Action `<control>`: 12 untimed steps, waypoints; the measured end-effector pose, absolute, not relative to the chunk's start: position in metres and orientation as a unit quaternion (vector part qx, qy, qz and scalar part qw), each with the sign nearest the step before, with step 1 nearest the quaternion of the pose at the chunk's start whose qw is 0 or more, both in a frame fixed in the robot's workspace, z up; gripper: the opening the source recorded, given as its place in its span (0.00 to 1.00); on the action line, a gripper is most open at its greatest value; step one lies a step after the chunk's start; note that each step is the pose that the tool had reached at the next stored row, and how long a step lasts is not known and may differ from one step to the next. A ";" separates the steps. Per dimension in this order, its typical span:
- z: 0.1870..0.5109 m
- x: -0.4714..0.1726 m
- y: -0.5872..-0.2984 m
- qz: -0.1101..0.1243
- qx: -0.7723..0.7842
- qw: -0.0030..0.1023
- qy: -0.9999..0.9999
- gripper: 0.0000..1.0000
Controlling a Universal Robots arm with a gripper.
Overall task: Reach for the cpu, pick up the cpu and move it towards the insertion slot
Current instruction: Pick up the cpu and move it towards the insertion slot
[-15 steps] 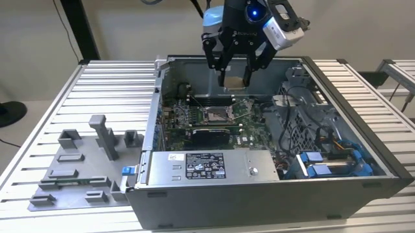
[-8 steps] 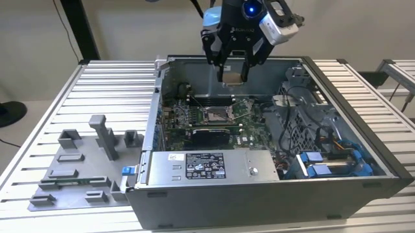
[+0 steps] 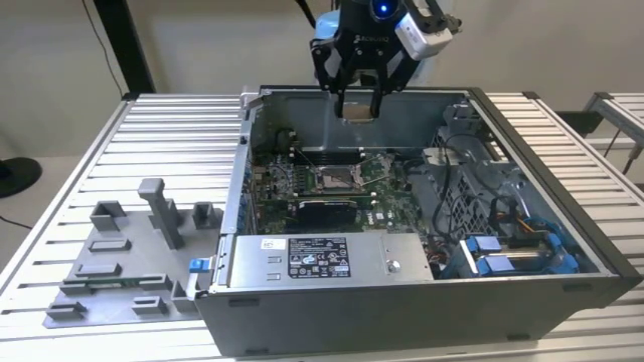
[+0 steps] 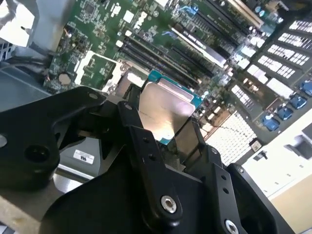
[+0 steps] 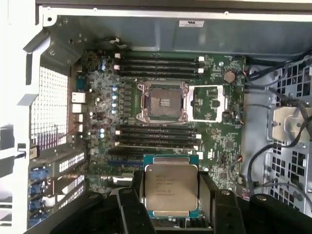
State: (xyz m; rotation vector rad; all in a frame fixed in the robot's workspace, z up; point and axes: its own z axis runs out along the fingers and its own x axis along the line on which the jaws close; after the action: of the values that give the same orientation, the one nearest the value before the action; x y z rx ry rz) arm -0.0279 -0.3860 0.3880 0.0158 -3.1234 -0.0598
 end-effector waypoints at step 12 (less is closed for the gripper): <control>0.383 -0.035 -0.352 -0.019 0.005 0.009 -1.000 0.00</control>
State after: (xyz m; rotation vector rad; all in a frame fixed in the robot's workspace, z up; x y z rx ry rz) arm -0.0348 -0.3520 0.3832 0.0150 -3.1234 -0.0598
